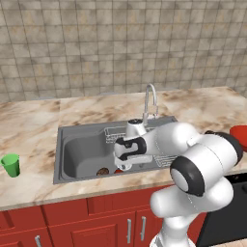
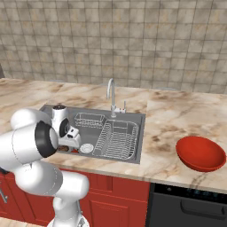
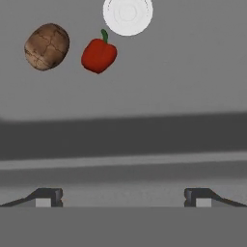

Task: Remove the bell pepper and potato from the sink. Then move the bowl and cup from the counter to the sink for washing.

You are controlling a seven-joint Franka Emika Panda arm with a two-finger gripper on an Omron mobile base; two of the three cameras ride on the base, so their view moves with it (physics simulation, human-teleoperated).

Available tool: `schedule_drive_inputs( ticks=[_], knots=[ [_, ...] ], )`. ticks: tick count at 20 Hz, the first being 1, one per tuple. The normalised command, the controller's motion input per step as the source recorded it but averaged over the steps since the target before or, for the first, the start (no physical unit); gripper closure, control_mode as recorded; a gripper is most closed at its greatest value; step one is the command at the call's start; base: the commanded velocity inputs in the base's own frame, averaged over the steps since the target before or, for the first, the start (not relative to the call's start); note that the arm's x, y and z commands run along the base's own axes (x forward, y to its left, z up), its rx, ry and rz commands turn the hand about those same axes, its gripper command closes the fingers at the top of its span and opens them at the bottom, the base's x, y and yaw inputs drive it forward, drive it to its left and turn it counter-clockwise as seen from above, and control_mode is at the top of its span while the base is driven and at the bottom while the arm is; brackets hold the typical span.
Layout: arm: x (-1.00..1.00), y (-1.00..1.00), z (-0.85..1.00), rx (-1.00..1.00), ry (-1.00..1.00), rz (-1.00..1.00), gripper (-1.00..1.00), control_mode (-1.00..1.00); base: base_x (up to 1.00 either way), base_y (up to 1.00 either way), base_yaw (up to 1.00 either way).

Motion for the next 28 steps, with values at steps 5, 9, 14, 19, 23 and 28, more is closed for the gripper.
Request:
schedule_drive_inputs(
  ticks=[5, 9, 14, 19, 23, 28],
  knots=[
    [-0.04, 0.04, -0.11, 0.0, 0.0, 0.0, -1.0, -1.0, 0.0, 0.0, 0.0],
    [-0.06, 0.01, -0.09, 0.0, 0.0, 0.0, -1.0, -1.0, 0.0, 0.0, 0.0],
    [-0.05, 0.0, -0.09, 0.0, 0.0, 0.0, -1.0, -1.0, 0.0, 0.0, 0.0],
    [-0.04, 0.0, -0.11, 0.0, 0.0, 0.0, -1.0, -1.0, 0.0, 0.0, 0.0],
    [-0.03, 0.0, -0.1, 0.0, 0.0, 0.0, -1.0, -1.0, 0.0, 0.0, 0.0],
    [-0.04, 0.0, -0.07, 0.0, 0.0, 0.0, -1.0, -1.0, 0.0, 0.0, 0.0]
  ],
)
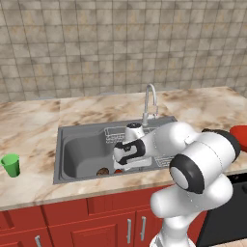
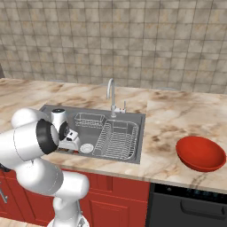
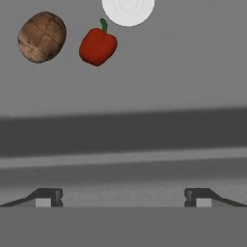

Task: Remove the bell pepper and potato from the sink. Then move the bowl and cup from the counter to the sink for washing.

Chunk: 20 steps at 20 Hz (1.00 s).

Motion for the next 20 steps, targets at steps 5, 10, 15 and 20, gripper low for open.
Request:
schedule_drive_inputs(
  ticks=[5, 10, 15, 20],
  knots=[
    [0.03, 0.0, -0.04, 0.0, 0.0, 0.02, -1.0, -1.0, 0.0, 0.0, 0.0],
    [0.09, 0.0, 0.0, 0.0, -0.02, 0.12, -1.0, -1.0, 0.0, 0.0, 0.0],
    [0.09, 0.01, 0.01, 0.0, 0.0, 0.11, -1.0, -1.0, 0.0, 0.0, 0.0],
    [0.07, -0.02, 0.06, 0.01, 0.0, 0.08, -1.0, -1.0, 0.0, 0.0, 0.0]
  ],
)
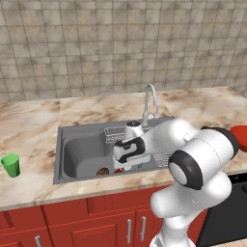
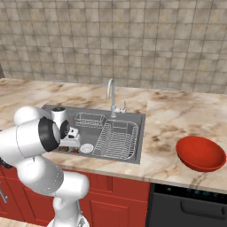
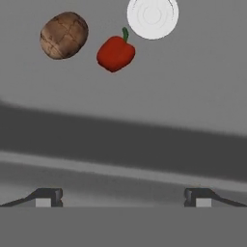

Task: Remove the bell pepper and potato from the sink. Then move the bowl and cup from the counter to the sink for washing.

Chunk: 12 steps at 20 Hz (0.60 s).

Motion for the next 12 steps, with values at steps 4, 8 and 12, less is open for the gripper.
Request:
schedule_drive_inputs(
  ticks=[4, 8, 12],
  knots=[
    [0.1, -0.06, 0.07, 0.08, 0.0, 0.05, -1.0, -1.0, 0.0, 0.0, 0.0],
    [0.12, -0.04, 0.06, 0.09, 0.0, 0.03, -1.0, -1.0, 0.0, 0.0, 0.0],
    [0.17, -0.01, 0.05, 0.09, 0.0, 0.01, -1.0, -1.0, 0.0, 0.0, 0.0]
  ],
)
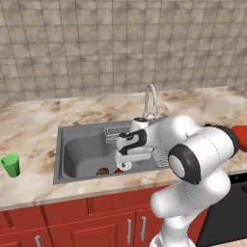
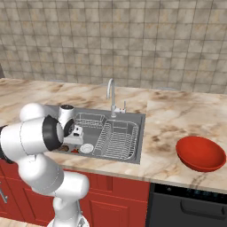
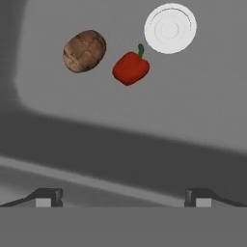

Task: Remove the bell pepper and potato from the sink. Then move the bowl and cup from the counter to the sink for washing.

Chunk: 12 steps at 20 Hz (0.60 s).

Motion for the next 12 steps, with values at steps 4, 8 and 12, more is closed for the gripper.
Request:
schedule_drive_inputs(
  ticks=[4, 8, 12],
  knots=[
    [0.14, 0.0, 0.03, 0.04, 0.0, 0.0, -1.0, -1.0, 0.0, 0.0, 0.0],
    [0.12, -0.08, 0.01, 0.03, 0.0, 0.0, -1.0, -1.0, 0.0, 0.0, 0.0],
    [0.12, -0.12, 0.0, 0.03, 0.0, -0.01, -1.0, -1.0, 0.0, 0.0, 0.0]
  ],
)
